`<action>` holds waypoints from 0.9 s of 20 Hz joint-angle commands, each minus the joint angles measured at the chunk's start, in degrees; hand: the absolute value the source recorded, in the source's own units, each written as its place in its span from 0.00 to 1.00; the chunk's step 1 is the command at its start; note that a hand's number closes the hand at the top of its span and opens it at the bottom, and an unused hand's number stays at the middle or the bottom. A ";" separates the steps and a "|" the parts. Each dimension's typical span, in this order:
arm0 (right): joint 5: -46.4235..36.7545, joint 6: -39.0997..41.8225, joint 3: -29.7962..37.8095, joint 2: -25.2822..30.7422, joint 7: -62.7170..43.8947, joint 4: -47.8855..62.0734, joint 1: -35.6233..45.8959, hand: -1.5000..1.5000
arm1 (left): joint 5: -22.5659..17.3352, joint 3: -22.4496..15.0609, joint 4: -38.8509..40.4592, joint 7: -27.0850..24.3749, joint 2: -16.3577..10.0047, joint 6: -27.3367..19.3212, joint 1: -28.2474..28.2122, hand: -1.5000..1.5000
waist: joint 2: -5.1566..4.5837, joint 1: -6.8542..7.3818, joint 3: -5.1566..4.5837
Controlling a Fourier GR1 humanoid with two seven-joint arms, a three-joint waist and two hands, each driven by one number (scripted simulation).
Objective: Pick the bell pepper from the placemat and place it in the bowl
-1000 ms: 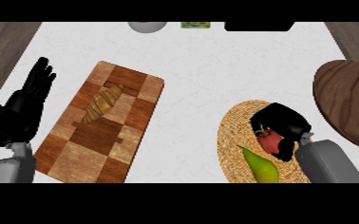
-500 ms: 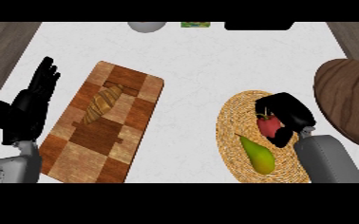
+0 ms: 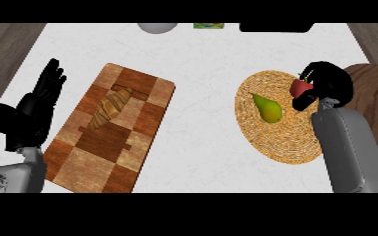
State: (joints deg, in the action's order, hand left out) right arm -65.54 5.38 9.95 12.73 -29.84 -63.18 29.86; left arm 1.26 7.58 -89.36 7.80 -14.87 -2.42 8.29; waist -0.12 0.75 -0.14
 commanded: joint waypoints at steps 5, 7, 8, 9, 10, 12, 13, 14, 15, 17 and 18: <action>-14.25 -8.38 -1.72 -0.18 -22.23 -9.68 10.29 1.00 | -0.65 1.75 1.24 1.10 -1.79 0.80 1.40 0.50 | 0.40 -0.74 0.04; -12.66 -7.01 1.00 2.44 -22.37 -12.37 10.38 1.00 | -0.55 1.07 -1.44 -0.99 -0.84 1.16 -2.82 0.50 | 0.45 -0.62 0.10; -12.60 -5.74 -0.11 0.61 -24.02 -15.83 10.16 1.00 | -0.20 1.91 1.61 -1.91 -0.57 0.12 -0.45 0.50 | 0.38 -1.16 0.09; -13.04 -5.92 1.12 2.64 -23.99 -13.10 13.20 1.00 | -0.25 1.49 2.27 -2.73 -0.37 0.78 -0.41 0.50 | 0.18 -0.72 0.10; -14.19 -5.12 0.45 1.98 -26.03 -13.79 11.71 1.00 | 0.70 0.18 -2.82 1.10 0.72 -0.78 -1.76 0.50 | 0.26 -0.52 0.13; -13.09 -4.90 2.22 3.66 -25.75 -14.10 12.56 1.00 | -1.87 2.51 -3.18 2.07 -1.89 2.37 -2.17 0.50 | 0.19 -0.42 0.14; -12.09 -2.48 2.05 3.51 -26.22 -18.48 11.64 1.00 | -0.86 2.18 1.57 0.82 -1.03 1.26 1.69 0.50 | 0.20 -0.99 0.12; -10.57 -2.69 3.68 6.01 -23.45 -18.15 10.52 1.00 | 1.47 -0.36 -2.41 2.90 0.99 -0.91 -0.12 0.50 | 0.22 -0.85 0.14; -8.26 -4.21 5.97 7.89 -20.46 -18.98 7.11 1.00 | 0.97 -0.11 -2.98 0.08 1.47 -0.17 -3.47 0.50 | 0.24 -0.88 0.15; -5.24 -5.21 8.96 9.55 -18.70 -15.06 9.59 1.00 | -0.63 2.51 0.95 0.94 -0.62 1.02 0.84 0.50 | 0.08 -0.72 0.14; -4.67 -7.82 9.38 9.56 -16.93 -13.29 8.19 1.00 | 2.35 -0.30 4.53 -2.38 2.76 -1.71 2.64 0.50 | -0.02 -0.92 0.14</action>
State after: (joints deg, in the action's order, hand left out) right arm -73.70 0.55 15.67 19.53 -50.54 -79.03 39.24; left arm 1.69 8.56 -88.79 7.85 -14.24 -2.49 8.63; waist 0.06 -0.08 -0.03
